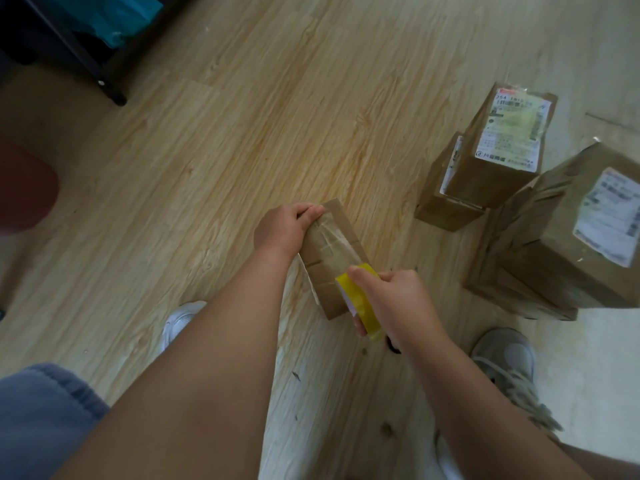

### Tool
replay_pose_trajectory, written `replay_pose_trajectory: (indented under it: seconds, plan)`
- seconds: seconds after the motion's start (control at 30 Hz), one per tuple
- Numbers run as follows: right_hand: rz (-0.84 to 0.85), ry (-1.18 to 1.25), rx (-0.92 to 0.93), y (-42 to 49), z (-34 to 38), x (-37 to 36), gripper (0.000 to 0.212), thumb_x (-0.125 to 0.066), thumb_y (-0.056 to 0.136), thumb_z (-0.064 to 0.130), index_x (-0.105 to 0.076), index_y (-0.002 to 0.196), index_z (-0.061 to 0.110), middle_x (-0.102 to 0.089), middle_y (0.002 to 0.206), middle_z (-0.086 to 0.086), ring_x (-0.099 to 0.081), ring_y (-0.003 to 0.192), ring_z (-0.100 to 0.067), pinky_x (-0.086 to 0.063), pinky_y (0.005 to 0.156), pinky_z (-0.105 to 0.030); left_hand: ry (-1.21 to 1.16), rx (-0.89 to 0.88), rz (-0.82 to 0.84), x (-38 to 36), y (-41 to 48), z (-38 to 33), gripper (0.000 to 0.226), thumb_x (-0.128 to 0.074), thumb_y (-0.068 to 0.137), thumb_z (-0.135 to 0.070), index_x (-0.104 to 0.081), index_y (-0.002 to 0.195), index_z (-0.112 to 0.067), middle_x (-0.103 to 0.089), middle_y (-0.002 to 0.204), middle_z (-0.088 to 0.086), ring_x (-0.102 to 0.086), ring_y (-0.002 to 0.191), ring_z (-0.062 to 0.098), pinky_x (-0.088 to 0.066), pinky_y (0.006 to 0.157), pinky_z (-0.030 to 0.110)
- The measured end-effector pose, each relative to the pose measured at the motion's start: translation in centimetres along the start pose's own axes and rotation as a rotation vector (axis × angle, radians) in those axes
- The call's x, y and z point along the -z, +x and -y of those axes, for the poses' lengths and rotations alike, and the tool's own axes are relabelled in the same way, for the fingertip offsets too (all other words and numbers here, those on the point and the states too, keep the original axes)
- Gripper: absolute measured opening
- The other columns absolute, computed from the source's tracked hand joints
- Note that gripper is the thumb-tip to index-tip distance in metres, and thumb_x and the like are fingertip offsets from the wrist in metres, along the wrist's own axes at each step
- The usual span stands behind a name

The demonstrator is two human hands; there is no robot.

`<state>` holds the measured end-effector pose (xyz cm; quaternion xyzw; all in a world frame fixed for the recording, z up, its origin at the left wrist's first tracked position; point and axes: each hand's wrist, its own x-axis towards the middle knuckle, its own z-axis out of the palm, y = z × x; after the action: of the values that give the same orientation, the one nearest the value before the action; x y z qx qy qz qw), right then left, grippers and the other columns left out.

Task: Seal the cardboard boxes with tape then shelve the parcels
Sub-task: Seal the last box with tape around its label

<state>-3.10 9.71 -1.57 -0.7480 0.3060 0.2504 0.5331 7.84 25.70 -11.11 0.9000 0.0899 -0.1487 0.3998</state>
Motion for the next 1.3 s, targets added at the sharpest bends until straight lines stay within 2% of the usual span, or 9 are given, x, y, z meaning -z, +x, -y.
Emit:
replay_pose_trajectory:
  seconds: [0.1, 0.23, 0.43, 0.53, 0.77, 1.0, 1.1, 1.17, 1.3]
  plan:
    - [0.016, -0.240, -0.045, -0.6, -0.3, 0.7, 0.052, -0.058, 0.092, 0.051, -0.065, 0.064, 0.007, -0.066, 0.049, -0.006, -0.064, 0.046, -0.023, -0.051, 0.054, -0.033, 0.034, 0.006, -0.027, 0.1, -0.3, -0.2, 0.037, -0.049, 0.094, -0.060, -0.072, 0.113, -0.038, -0.072, 0.111, -0.012, -0.064, 0.103, 0.011, -0.052, 0.087, 0.039]
    - [0.000, -0.317, -0.073, -0.8, -1.0, 1.4, 0.060, -0.054, 0.092, 0.058, -0.067, 0.068, 0.004, -0.068, 0.052, -0.007, -0.072, 0.063, -0.030, -0.058, 0.067, -0.038, 0.062, 0.003, -0.051, -0.1, -0.4, -0.4, 0.037, -0.048, 0.095, -0.060, -0.071, 0.114, -0.037, -0.072, 0.112, -0.011, -0.064, 0.104, 0.013, -0.051, 0.087, 0.037]
    - [-0.060, -0.490, -0.078, -0.2, -2.3, 1.2, 0.056, -0.048, 0.096, 0.057, -0.068, 0.071, 0.010, -0.066, 0.049, -0.001, -0.068, 0.051, -0.018, -0.058, 0.065, -0.035, 0.097, -0.004, -0.064, 0.0, -0.7, -0.5, 0.037, -0.046, 0.097, -0.058, -0.072, 0.114, -0.036, -0.072, 0.109, -0.009, -0.064, 0.101, 0.013, -0.050, 0.079, 0.032]
    - [-0.073, -0.489, -0.111, 0.4, -3.7, 1.2, 0.066, -0.046, 0.094, 0.066, -0.068, 0.069, 0.009, -0.068, 0.051, -0.002, -0.069, 0.052, -0.018, -0.058, 0.066, -0.036, 0.101, 0.008, -0.068, 0.0, -0.6, -0.6, 0.038, -0.047, 0.095, -0.059, -0.072, 0.113, -0.037, -0.072, 0.110, -0.010, -0.064, 0.103, 0.013, -0.050, 0.082, 0.034]
    - [-0.119, -0.526, -0.124, 1.4, -6.3, 0.4, 0.078, -0.041, 0.090, 0.076, -0.070, 0.068, 0.007, -0.064, 0.046, -0.001, -0.053, 0.030, -0.005, -0.048, 0.047, -0.023, 0.107, 0.007, -0.080, -0.2, -0.3, -0.3, 0.039, -0.047, 0.095, -0.060, -0.072, 0.112, -0.037, -0.071, 0.112, -0.012, -0.063, 0.103, 0.011, -0.049, 0.081, 0.031]
    - [-0.097, -0.441, -0.168, 2.3, -7.0, 0.0, 0.074, -0.046, 0.088, 0.076, -0.068, 0.077, 0.006, -0.069, 0.055, -0.005, -0.069, 0.049, -0.019, -0.059, 0.062, -0.037, 0.300, -0.037, -0.126, -1.1, -0.7, -0.2, 0.044, -0.036, 0.100, -0.057, -0.069, 0.113, -0.031, -0.069, 0.111, -0.006, -0.062, 0.102, 0.019, -0.046, 0.078, 0.034]
    - [-0.105, -0.458, -0.151, 2.7, -6.9, 0.3, 0.073, -0.049, 0.088, 0.074, -0.070, 0.079, 0.004, -0.070, 0.057, -0.006, -0.068, 0.049, -0.019, -0.056, 0.058, -0.033, 0.504, -0.083, -0.140, -1.5, -1.5, -0.9, 0.049, -0.026, 0.105, -0.047, -0.051, 0.138, -0.020, -0.051, 0.143, 0.004, -0.045, 0.131, 0.025, -0.038, 0.102, 0.041]
    - [-0.117, -0.488, -0.130, 2.9, -6.9, 0.3, 0.073, -0.049, 0.088, 0.074, -0.071, 0.076, 0.006, -0.070, 0.059, -0.005, -0.068, 0.054, -0.020, -0.055, 0.060, -0.033, 0.529, -0.168, -0.078, -2.0, -3.2, -1.4, 0.054, -0.024, 0.107, -0.039, -0.021, 0.156, -0.017, -0.018, 0.164, 0.003, -0.014, 0.151, 0.021, -0.013, 0.122, 0.040]
    - [-0.112, -0.438, -0.121, 3.1, -7.1, 0.0, 0.067, -0.051, 0.088, 0.073, -0.063, 0.068, 0.010, -0.070, 0.060, -0.006, -0.071, 0.060, -0.023, -0.059, 0.067, -0.039, 0.659, -0.278, 0.104, -3.3, -6.7, -0.9, 0.062, -0.014, 0.106, -0.043, 0.012, 0.156, -0.016, 0.019, 0.164, 0.000, 0.022, 0.149, 0.013, 0.014, 0.121, 0.039]
